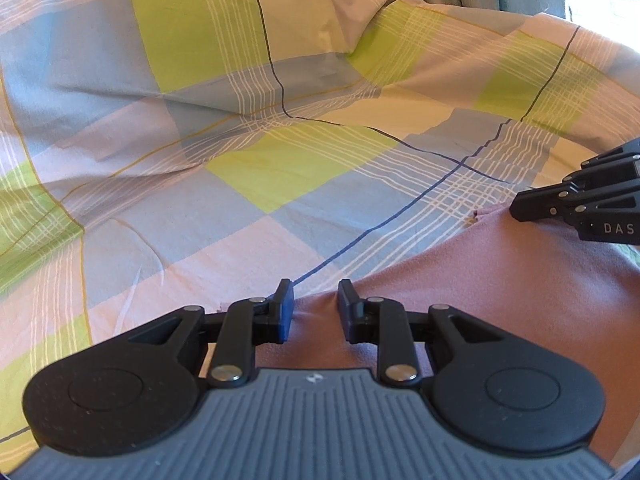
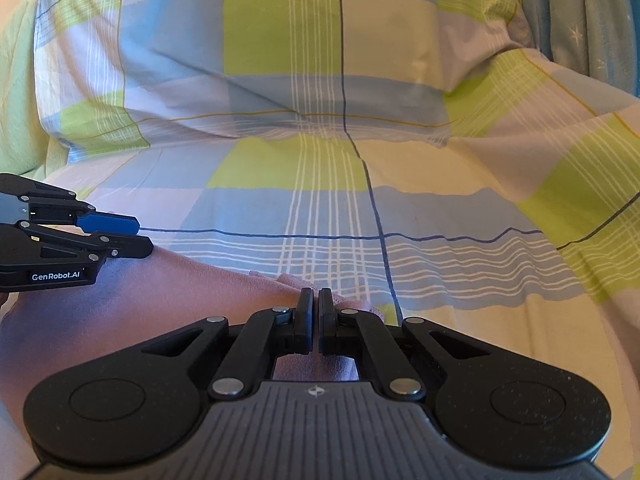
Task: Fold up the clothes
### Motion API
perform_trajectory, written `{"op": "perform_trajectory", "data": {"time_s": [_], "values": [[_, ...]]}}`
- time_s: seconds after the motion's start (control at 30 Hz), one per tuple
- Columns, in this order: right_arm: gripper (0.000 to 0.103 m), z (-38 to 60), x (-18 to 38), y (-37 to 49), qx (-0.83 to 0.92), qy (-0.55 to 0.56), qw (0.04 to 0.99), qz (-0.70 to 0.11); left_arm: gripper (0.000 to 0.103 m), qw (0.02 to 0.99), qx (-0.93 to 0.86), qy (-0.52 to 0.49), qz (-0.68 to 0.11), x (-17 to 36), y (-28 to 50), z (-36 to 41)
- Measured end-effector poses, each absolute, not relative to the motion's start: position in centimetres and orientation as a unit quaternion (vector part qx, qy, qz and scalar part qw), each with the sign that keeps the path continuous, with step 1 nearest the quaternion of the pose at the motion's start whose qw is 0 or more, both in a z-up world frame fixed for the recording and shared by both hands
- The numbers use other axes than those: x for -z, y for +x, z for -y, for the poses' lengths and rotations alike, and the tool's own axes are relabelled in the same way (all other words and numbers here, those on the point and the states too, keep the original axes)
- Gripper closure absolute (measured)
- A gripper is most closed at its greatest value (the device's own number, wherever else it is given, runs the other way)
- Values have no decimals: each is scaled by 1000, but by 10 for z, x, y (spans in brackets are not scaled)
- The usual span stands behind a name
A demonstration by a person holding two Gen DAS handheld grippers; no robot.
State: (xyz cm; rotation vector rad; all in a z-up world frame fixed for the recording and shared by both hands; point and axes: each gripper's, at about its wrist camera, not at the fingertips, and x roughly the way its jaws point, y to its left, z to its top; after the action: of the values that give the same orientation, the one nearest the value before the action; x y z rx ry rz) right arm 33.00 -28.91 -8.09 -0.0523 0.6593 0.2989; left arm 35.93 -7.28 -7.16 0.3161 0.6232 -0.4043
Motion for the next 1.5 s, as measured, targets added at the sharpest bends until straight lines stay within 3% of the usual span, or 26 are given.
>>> {"op": "perform_trajectory", "data": {"time_s": [0.37, 0.47, 0.57, 0.77, 0.9, 1.07, 1.13, 1.3, 1.4, 1.5], "values": [[103, 288, 77, 329, -126, -31, 937, -324, 81, 926, 160, 173, -297, 65, 354, 61], [103, 295, 69, 323, -114, -12, 946, -305, 83, 934, 153, 139, -291, 57, 352, 45], [91, 299, 60, 315, -125, 8, 951, -283, 83, 931, 190, 112, -290, 51, 346, 42], [92, 280, 68, 316, -211, 18, 922, -323, 82, 909, 224, 178, -304, 64, 337, 68], [98, 292, 78, 312, -176, -2, 927, -332, 76, 912, 190, 180, -317, 62, 341, 66], [103, 335, 78, 301, -145, 94, 932, -318, 79, 917, 192, 178, -300, 53, 335, 78], [85, 351, 75, 299, -128, 130, 934, -307, 79, 918, 218, 159, -292, 48, 332, 89], [76, 380, 80, 310, -138, 225, 914, -307, 79, 903, 276, 144, -294, 53, 329, 120], [67, 372, 88, 323, -173, 223, 901, -329, 79, 895, 281, 169, -303, 65, 331, 133], [64, 358, 89, 328, -184, 195, 902, -339, 76, 899, 265, 178, -301, 70, 337, 135]]}}
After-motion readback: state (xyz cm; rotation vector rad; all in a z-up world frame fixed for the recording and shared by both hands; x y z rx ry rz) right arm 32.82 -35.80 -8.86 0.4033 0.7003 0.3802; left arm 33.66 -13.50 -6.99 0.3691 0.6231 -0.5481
